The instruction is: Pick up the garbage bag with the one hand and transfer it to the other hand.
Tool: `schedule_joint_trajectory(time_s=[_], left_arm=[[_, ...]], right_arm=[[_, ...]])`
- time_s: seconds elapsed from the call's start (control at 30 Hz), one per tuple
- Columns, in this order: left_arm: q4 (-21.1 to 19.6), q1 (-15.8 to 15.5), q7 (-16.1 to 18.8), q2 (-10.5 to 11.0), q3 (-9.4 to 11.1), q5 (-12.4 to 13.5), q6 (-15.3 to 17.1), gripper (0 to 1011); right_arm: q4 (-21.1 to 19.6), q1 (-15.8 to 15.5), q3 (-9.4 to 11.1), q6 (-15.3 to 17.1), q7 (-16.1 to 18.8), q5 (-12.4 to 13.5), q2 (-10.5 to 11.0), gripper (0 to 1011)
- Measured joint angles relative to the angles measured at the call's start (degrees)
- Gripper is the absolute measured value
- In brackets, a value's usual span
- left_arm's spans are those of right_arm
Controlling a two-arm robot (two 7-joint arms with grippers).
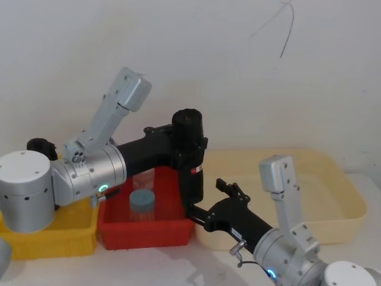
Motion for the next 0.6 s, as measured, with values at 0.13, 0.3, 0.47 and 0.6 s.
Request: schedule_joint_trajectory(time_s=[0.13, 0.3, 0.47, 0.6], left_arm=[[0.37, 0.12, 0.08, -0.19, 0.03, -0.37, -0.27, 527], [0.87, 0.26, 0.16, -0.35, 0.19, -0.9, -0.49, 527], [1.18, 0.29, 0.06, -0.33, 0.42, -1.33, -0.5, 527], [1.28, 0.29, -0.28, -0.21, 0.66, -1.67, -0.39, 527]], right_arm=[[0.3, 0.37, -0.55, 0.08, 0.1, -0.52, -0.28, 1000], [1.03, 1.03, -1.23, 0.1, 0.09, -1.17, -0.98, 1000], [1.73, 1.63, -1.45, 0.05, -0.23, -1.69, -1.69, 1000], [2.57, 2.23, -1.42, -0.11, -0.73, -2.11, -2.38, 1000]])
